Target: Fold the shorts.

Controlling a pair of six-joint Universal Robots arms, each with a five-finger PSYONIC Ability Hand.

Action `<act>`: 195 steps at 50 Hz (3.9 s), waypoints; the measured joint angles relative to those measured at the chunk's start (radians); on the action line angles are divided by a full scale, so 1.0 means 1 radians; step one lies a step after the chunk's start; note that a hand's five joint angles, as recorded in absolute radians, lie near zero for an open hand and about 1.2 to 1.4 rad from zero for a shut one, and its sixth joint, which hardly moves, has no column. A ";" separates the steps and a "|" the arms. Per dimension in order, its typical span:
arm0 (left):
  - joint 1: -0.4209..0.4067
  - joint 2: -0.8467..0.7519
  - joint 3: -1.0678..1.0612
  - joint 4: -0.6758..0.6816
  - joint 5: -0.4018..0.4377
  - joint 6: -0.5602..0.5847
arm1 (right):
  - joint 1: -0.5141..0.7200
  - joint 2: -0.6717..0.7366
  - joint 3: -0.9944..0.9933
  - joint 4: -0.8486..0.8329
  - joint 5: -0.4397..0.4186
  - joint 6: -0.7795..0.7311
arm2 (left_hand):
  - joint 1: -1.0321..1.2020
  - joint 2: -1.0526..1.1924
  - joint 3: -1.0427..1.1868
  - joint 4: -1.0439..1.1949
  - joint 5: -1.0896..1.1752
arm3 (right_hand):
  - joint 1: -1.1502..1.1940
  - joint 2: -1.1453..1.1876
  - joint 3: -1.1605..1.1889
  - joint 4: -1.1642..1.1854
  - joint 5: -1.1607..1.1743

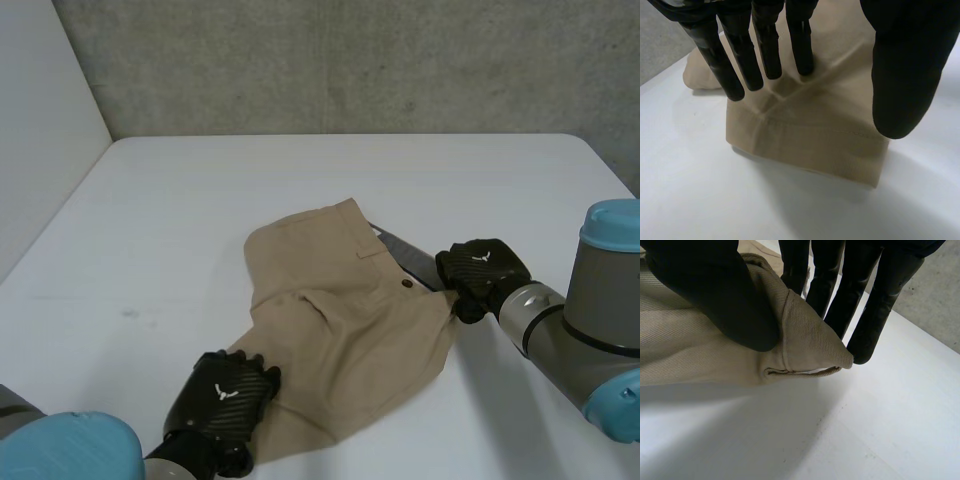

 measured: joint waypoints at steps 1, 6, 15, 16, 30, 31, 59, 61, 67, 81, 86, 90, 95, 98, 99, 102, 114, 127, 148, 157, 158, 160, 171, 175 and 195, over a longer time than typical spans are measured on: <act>0.000 -0.004 0.000 0.005 0.000 0.000 | 0.000 0.000 0.001 0.000 -0.001 0.000 | 0.031 0.034 0.030 0.031 0.031 | 0.000 0.000 0.000 0.000 0.000; -0.003 -0.013 -0.001 0.018 0.000 -0.001 | -0.001 0.000 0.002 -0.001 -0.004 -0.001 | 0.088 0.092 0.092 0.092 0.089 | 0.000 0.000 0.000 0.000 0.000; -0.035 0.019 -0.017 0.043 0.004 0.000 | -0.002 0.001 0.007 -0.007 -0.005 -0.015 | 0.180 0.194 0.192 0.191 0.182 | 0.000 0.000 0.000 0.000 0.000; -0.037 0.028 -0.021 0.046 0.007 0.000 | -0.002 0.001 0.008 -0.008 -0.005 -0.019 | 0.180 0.194 0.192 0.191 0.182 | 0.000 0.000 0.000 0.000 0.000; -0.027 0.074 -0.081 0.060 0.144 0.006 | -0.001 0.002 0.012 -0.013 -0.005 -0.030 | 0.182 0.193 0.192 0.191 0.182 | 0.000 0.000 0.000 0.000 0.000; -0.024 0.068 -0.082 0.060 0.145 0.006 | 0.000 0.002 0.012 -0.013 -0.005 -0.030 | 0.182 0.193 0.192 0.191 0.182 | 0.000 0.000 0.000 0.000 0.000; 0.040 -0.091 -0.017 0.109 0.132 0.015 | 0.003 0.002 0.018 -0.017 -0.006 -0.031 | 0.153 0.163 0.163 0.155 0.156 | 0.000 0.000 0.000 0.000 0.004; 0.040 -0.093 -0.016 0.109 0.132 0.015 | 0.003 0.003 0.018 -0.017 -0.006 -0.032 | 0.153 0.163 0.163 0.155 0.156 | 0.000 0.000 0.000 0.000 0.005; 0.043 -0.100 -0.012 0.109 0.133 0.015 | 0.003 0.004 0.018 -0.021 -0.006 -0.032 | 0.154 0.163 0.163 0.156 0.156 | 0.000 0.000 0.000 0.000 0.005; 0.049 -0.133 0.004 0.113 0.133 0.015 | 0.004 0.004 0.018 -0.025 -0.006 -0.033 | 0.299 0.337 0.327 0.326 0.319 | 0.000 0.000 0.000 0.000 0.005; 0.063 -0.134 0.010 0.120 0.124 0.015 | 0.005 0.005 0.018 -0.025 -0.006 -0.033 | 0.598 0.636 0.632 0.630 0.622 | 0.000 0.000 0.000 0.000 0.005; 0.076 -0.133 0.015 0.124 0.106 0.015 | 0.004 0.004 0.019 -0.025 -0.006 -0.037 | 0.629 0.704 0.697 0.702 0.675 | 0.000 0.000 0.000 0.000 0.005; 0.103 -0.088 0.035 0.129 0.047 0.014 | 0.001 0.001 0.019 -0.024 -0.006 -0.048 | 0.629 0.712 0.703 0.704 0.675 | 0.000 0.000 0.000 0.000 0.005; 0.120 -0.043 0.047 0.128 0.027 0.015 | 0.002 -0.002 0.018 -0.021 -0.006 -0.051 | 0.629 0.712 0.703 0.704 0.675 | 0.000 0.000 0.000 0.000 0.005; 0.133 -0.013 0.056 0.126 0.020 0.018 | 0.002 -0.008 0.015 -0.017 -0.006 -0.053 | 0.629 0.712 0.703 0.704 0.675 | 0.000 0.000 0.000 0.000 0.005; 0.154 0.039 0.076 0.120 0.013 0.026 | 0.004 -0.023 0.012 -0.009 -0.005 -0.058 | 0.629 0.713 0.703 0.704 0.675 | 0.000 0.000 0.000 0.000 0.005; 0.289 0.401 0.373 0.048 0.021 0.154 | 0.011 -0.464 -0.161 0.080 0.002 -0.100 | 0.629 0.715 0.706 0.709 0.675 | 0.000 0.000 0.000 0.000 0.005; 0.296 0.473 0.761 -0.062 0.027 0.170 | 0.014 -0.649 -0.379 0.142 0.029 -0.052 | 0.629 0.716 0.708 0.709 0.675 | 0.000 0.000 0.000 0.000 0.005; 0.342 -0.091 0.772 -0.003 0.099 0.167 | 0.033 -0.141 -0.371 0.109 0.033 -0.014 | 0.630 0.718 0.710 0.711 0.675 | 0.005 0.000 0.006 0.000 0.006; 0.385 -0.313 1.090 0.263 0.064 0.172 | 0.069 -0.014 -0.448 -0.337 0.124 -0.003 | 0.630 0.718 0.710 0.713 0.675 | 0.005 0.000 0.006 0.000 0.006; 0.386 -0.320 1.129 0.299 0.058 0.172 | 0.071 -0.017 -0.457 -0.397 0.137 -0.003 | 0.630 0.718 0.710 0.713 0.675 | 0.005 0.000 0.006 0.000 0.006; 0.385 -0.323 1.167 0.334 0.053 0.173 | 0.072 -0.024 -0.466 -0.447 0.147 -0.003 | 0.630 0.718 0.710 0.713 0.675 | 0.005 0.000 0.006 0.000 0.006; 0.373 -0.189 1.087 0.407 0.048 0.150 | 0.086 -0.113 -0.465 -0.475 0.156 -0.001 | 0.630 0.718 0.710 0.713 0.675 | 0.005 0.000 0.006 0.000 0.006; 0.374 -0.107 0.939 0.403 0.051 0.132 | 0.091 -0.121 -0.440 -0.397 0.143 -0.003 | 0.630 0.718 0.710 0.713 0.675 | 0.005 0.000 0.006 0.000 0.006; 0.334 0.002 0.035 0.311 0.059 0.112 | 0.078 -0.027 -0.057 -0.061 0.046 -0.116 | 0.630 0.719 0.710 0.713 0.675 | 0.005 0.000 0.006 0.000 0.006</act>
